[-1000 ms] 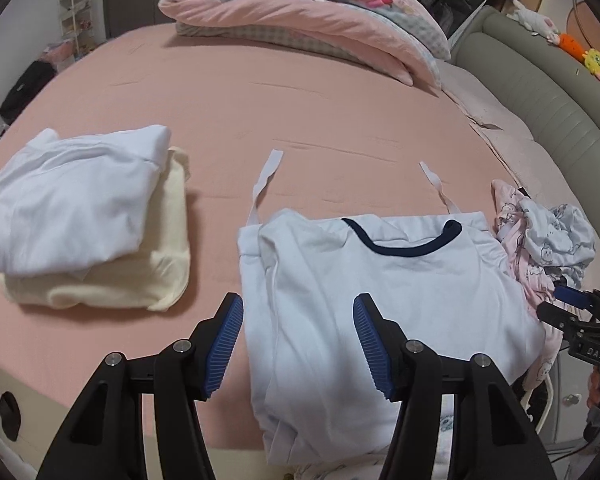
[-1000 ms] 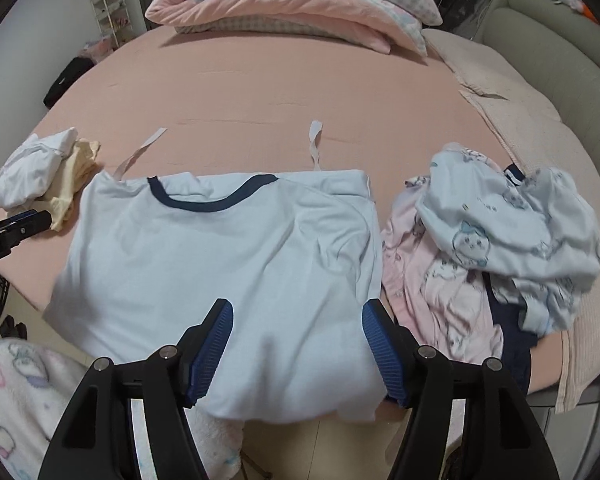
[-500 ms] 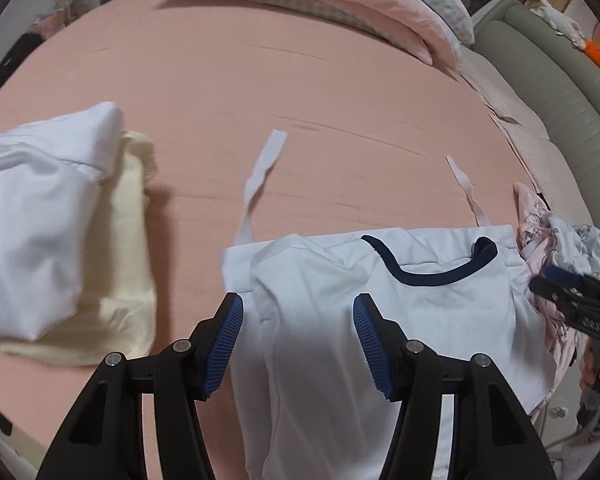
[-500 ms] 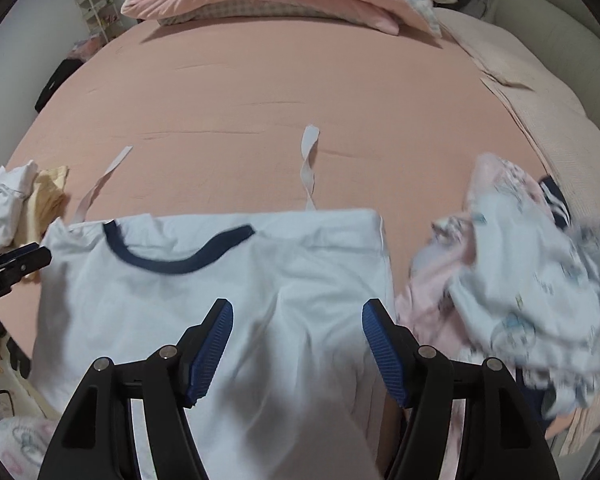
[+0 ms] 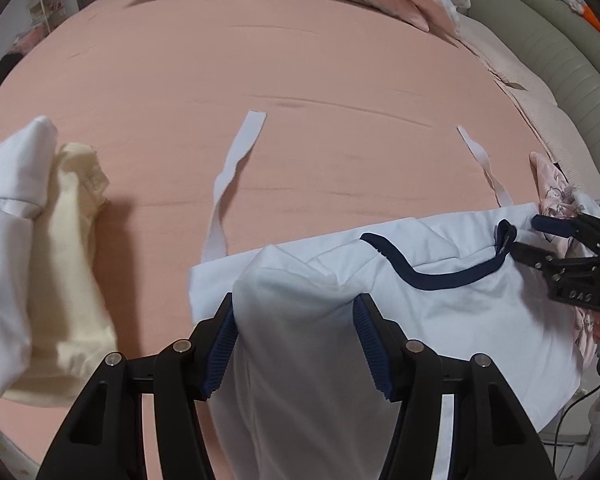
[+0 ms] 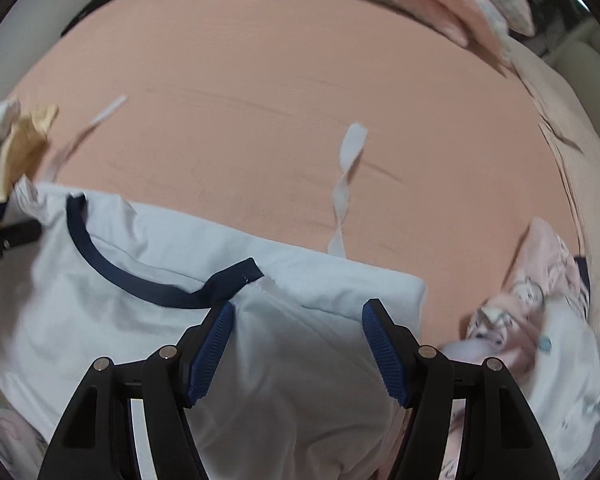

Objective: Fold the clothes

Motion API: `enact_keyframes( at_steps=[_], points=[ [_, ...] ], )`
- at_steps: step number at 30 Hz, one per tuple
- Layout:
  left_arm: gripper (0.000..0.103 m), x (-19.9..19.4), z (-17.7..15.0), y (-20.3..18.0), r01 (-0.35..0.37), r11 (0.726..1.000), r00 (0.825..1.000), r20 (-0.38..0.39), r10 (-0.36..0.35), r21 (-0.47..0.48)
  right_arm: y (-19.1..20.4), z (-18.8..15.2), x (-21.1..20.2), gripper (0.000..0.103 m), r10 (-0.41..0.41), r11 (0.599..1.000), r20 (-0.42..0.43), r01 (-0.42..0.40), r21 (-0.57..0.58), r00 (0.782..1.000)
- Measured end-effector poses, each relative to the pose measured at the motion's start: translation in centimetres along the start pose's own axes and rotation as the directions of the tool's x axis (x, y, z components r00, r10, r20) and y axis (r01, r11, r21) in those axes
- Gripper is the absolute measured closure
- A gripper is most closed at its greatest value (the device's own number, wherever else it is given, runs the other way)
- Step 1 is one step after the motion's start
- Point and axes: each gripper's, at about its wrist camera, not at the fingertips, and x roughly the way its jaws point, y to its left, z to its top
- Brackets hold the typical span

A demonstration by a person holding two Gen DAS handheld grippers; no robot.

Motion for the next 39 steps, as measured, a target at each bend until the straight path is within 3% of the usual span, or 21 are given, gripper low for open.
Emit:
enact_keyframes(
  at_steps=[6,12,20,29,39],
  points=[
    [0.049,0.0,-0.9,1.1,0.056,0.996,0.998,0.025,-0.054,-0.066,0.5,-0.4,1.1,0.036,0.03,0.999,-0.02,-0.031,-0.021,0.999],
    [0.063,0.0,-1.9,0.4,0.016,1.0,0.999,0.035,-0.017,0.016,0.4,-1.9,1.1,0.037,0.065,0.998,0.002,-0.065,0.007,0.998],
    [0.079,-0.4,-2.7,-0.3,-0.001,0.999,0.999,0.05,-0.001,0.048,0.9,-3.1,0.3,0.075,0.104,0.994,0.011,-0.105,0.023,0.994],
    [0.088,-1.5,-3.2,0.7,0.029,0.999,0.998,0.057,-0.031,0.033,2.0,-4.8,-1.3,0.087,0.106,0.994,0.017,-0.106,0.028,0.994],
    [0.09,-4.6,-3.7,-0.3,0.01,0.996,0.992,0.121,-0.022,0.092,2.4,-8.2,-5.3,0.09,0.129,0.989,0.072,-0.134,0.065,0.989]
  ],
)
